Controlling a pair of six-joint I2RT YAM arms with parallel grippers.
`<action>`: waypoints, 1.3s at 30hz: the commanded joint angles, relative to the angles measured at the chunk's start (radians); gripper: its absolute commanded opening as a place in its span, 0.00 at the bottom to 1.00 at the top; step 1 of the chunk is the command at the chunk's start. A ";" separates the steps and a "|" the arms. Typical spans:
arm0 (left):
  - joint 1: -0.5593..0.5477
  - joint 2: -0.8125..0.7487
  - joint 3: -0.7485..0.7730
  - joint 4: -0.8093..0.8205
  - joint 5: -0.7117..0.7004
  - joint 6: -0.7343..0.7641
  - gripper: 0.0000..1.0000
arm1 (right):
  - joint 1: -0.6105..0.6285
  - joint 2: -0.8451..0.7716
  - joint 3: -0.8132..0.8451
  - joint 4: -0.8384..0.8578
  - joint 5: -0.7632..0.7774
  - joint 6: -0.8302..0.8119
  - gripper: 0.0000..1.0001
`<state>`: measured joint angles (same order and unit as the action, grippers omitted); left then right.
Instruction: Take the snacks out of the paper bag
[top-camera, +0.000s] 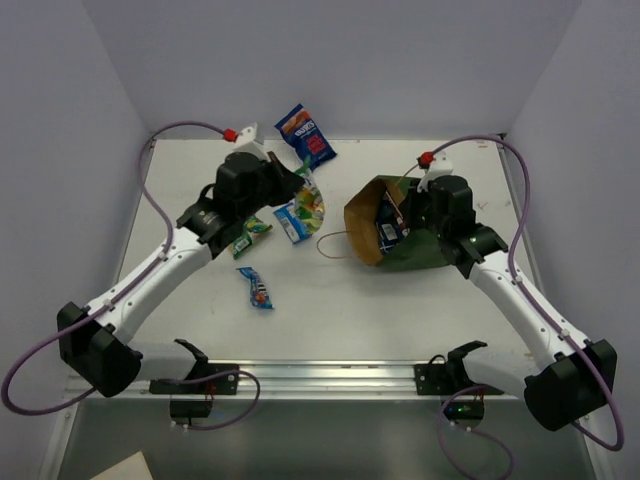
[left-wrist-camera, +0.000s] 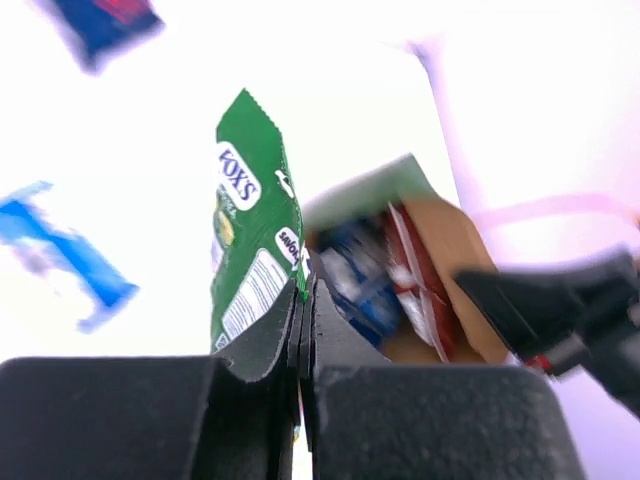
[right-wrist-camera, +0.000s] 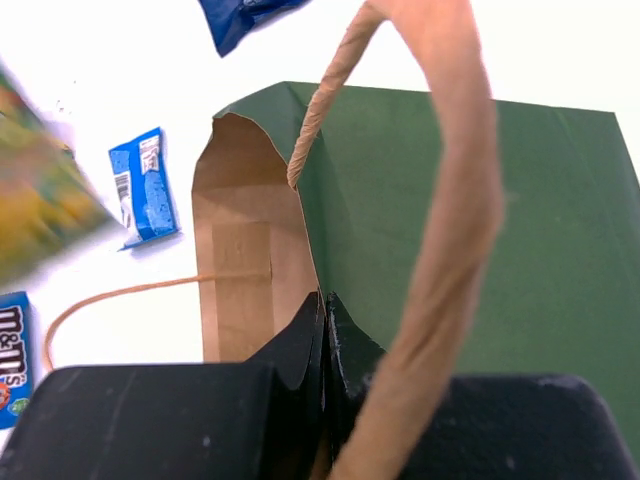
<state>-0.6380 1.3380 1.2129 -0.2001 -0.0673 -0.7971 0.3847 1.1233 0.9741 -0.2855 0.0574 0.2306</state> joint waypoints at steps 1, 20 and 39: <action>0.104 -0.062 -0.009 -0.139 0.001 0.102 0.00 | -0.006 -0.025 -0.015 0.022 0.045 0.018 0.00; 0.141 0.038 -0.285 0.172 0.378 -0.066 0.00 | -0.030 -0.137 -0.095 0.025 0.099 0.042 0.00; -0.077 0.208 0.054 0.013 0.093 -0.002 0.83 | -0.029 -0.112 -0.023 -0.012 -0.005 0.006 0.00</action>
<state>-0.6781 1.4628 1.1915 -0.1921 0.0631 -0.8024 0.3588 1.0088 0.8909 -0.3107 0.0849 0.2417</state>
